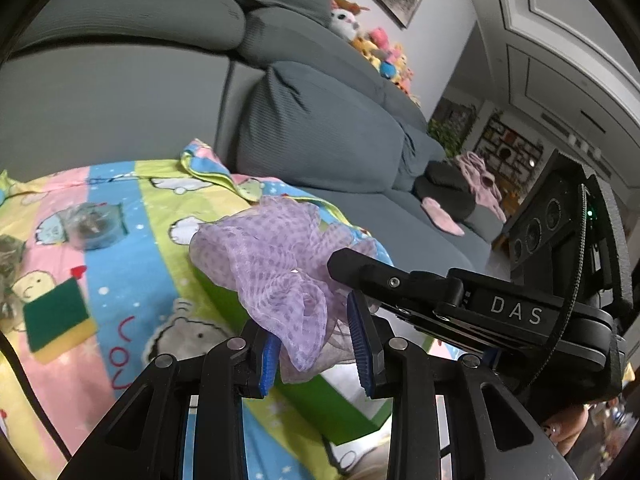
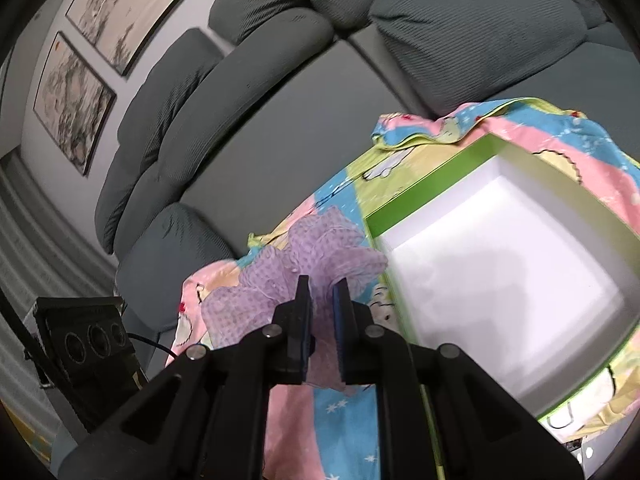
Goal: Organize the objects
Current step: 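Carry the bath puff into the green box and open the right gripper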
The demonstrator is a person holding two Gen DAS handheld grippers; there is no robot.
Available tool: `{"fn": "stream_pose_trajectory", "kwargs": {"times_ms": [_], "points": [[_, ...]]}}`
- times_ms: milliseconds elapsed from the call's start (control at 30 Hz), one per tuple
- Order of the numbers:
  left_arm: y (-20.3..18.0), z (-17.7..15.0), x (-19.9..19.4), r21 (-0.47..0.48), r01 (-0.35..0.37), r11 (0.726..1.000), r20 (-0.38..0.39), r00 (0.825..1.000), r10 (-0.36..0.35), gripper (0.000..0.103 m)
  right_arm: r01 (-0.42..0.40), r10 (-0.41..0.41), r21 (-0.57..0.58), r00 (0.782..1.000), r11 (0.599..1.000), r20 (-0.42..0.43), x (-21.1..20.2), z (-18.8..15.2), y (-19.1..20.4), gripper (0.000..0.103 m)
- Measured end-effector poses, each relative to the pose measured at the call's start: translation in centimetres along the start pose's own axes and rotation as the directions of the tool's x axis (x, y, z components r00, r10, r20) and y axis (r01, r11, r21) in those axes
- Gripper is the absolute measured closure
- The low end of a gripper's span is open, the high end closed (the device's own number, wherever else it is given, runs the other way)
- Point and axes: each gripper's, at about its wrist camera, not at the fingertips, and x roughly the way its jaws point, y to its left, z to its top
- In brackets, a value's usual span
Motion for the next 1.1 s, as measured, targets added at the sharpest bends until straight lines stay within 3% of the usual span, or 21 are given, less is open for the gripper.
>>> {"fn": "stream_pose_trajectory", "kwargs": {"times_ms": [333,733,1100], "points": [[-2.1,-0.1,4.3,0.016,0.023,1.000,-0.084,0.996,-0.021,0.071,0.112,-0.116,0.097,0.992,0.989,0.044,-1.5,0.8,-4.3,0.091],[-1.6,-1.4,7.8,-0.033,0.029,0.999,-0.173,0.984,-0.034,0.071,0.241,-0.245,0.181,0.970,0.954,0.000,-0.6,0.7,-8.0,0.091],[-1.4,-2.5,8.8,-0.054,0.012,0.998,-0.218,0.976,-0.024,0.071,0.334,-0.336,0.201,0.942,0.921,-0.024,-0.2,0.6,-9.1,0.091]]}}
